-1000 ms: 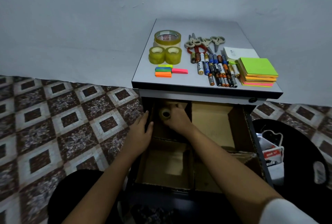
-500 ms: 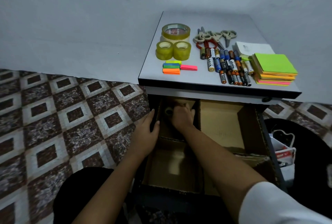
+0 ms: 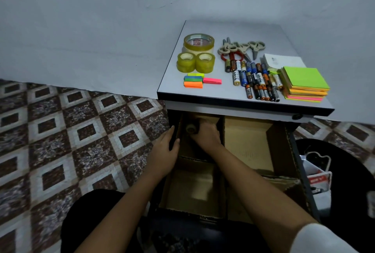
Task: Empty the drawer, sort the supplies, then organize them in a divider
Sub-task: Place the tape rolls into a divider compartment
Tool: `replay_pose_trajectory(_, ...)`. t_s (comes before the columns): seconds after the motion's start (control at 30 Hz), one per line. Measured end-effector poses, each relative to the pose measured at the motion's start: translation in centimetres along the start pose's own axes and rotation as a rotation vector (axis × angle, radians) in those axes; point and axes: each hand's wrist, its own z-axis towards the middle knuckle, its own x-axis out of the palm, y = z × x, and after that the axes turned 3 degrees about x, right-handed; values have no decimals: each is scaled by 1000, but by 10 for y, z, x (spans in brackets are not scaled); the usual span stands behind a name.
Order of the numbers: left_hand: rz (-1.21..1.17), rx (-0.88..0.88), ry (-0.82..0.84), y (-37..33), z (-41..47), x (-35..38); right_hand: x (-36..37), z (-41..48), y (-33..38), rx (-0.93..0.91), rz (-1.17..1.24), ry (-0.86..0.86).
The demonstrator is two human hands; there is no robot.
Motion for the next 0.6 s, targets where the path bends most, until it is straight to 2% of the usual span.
replay_pose_trajectory(0.17,36,56,-57,-6,-2,-3,-37,-40,-3,-109,177,32)
replay_pose_trajectory(0.43,84,318,-386,-58,43,-49,-128,-53,12,-227,312,-138)
replay_pose_trajectory(0.53,68,322,-391,-87,79,-65,-152,-31,28,-273,258,-226)
replay_pose_trajectory(0.6,54,264,-294,-102,107,-72,-162,-11,37,-274,237,-253)
